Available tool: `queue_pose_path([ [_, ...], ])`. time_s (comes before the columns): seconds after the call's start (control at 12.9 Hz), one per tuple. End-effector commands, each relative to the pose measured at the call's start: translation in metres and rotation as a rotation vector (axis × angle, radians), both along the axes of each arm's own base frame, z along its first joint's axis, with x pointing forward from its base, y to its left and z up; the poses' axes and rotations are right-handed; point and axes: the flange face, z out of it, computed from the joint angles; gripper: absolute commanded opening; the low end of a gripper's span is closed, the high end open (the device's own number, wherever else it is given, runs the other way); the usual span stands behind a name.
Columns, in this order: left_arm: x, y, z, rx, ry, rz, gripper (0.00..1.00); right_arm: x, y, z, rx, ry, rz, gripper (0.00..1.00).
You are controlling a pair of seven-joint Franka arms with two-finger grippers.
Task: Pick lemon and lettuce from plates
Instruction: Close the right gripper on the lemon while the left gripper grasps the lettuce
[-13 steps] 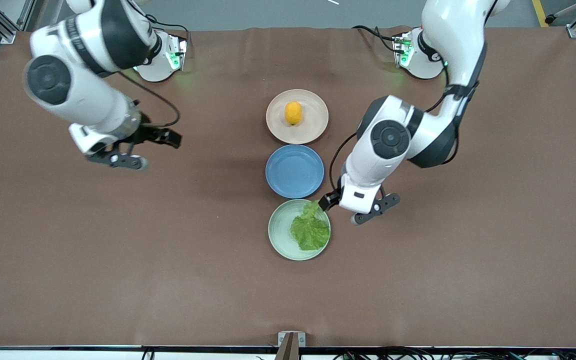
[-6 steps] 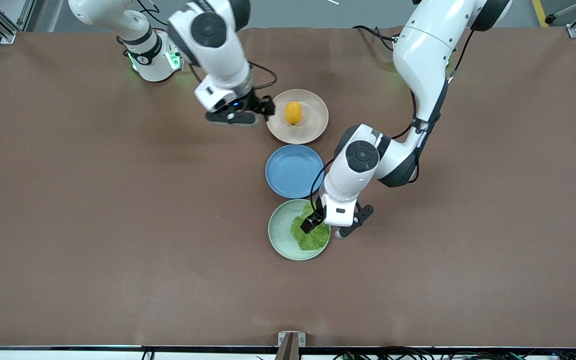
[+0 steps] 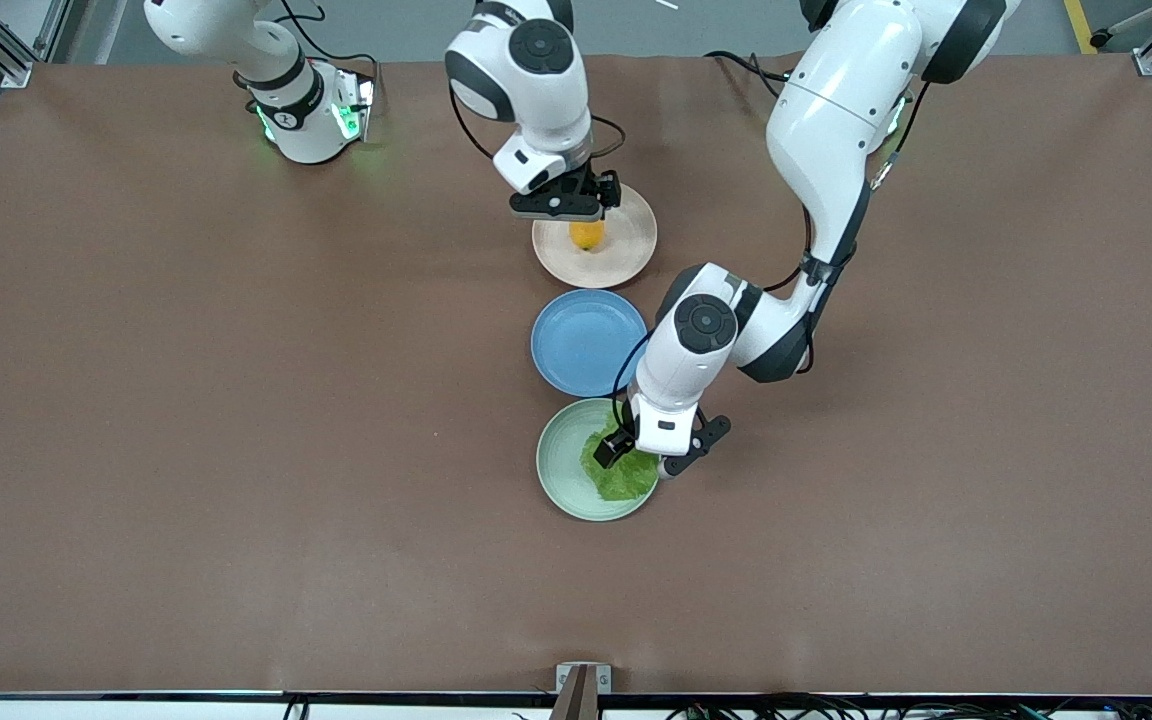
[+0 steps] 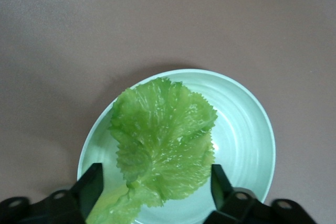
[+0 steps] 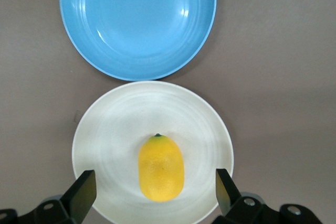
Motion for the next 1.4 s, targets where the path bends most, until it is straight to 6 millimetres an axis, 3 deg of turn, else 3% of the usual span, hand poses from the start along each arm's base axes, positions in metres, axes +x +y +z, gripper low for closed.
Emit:
queue_pose_path([
  [0.0,0.005,-0.004,-0.001,0.004,-0.033,0.007,0.72,-0.015,0.014,-0.030,-0.009,-0.034,-0.027,1.00],
  [0.23,0.008,-0.001,-0.002,-0.001,-0.048,0.013,0.58,-0.032,0.022,-0.045,-0.025,-0.029,-0.016,1.00],
  [0.54,0.008,-0.001,-0.002,0.000,-0.048,0.012,0.40,-0.040,0.011,-0.074,-0.024,-0.051,0.008,1.00],
  [0.93,0.008,-0.001,-0.001,-0.002,-0.048,0.015,0.04,-0.058,0.020,-0.111,-0.030,-0.055,-0.001,1.00],
  [1.09,0.010,0.000,0.003,-0.005,-0.053,0.018,0.00,-0.061,0.022,-0.114,-0.024,-0.066,-0.011,1.00],
  [1.24,0.013,0.000,0.016,-0.017,-0.065,0.022,0.00,-0.062,0.022,-0.115,-0.026,-0.067,-0.011,0.90],
  [1.32,0.014,0.000,0.025,-0.022,-0.071,0.024,0.00,-0.062,0.022,-0.115,-0.027,-0.068,-0.016,0.73],
])
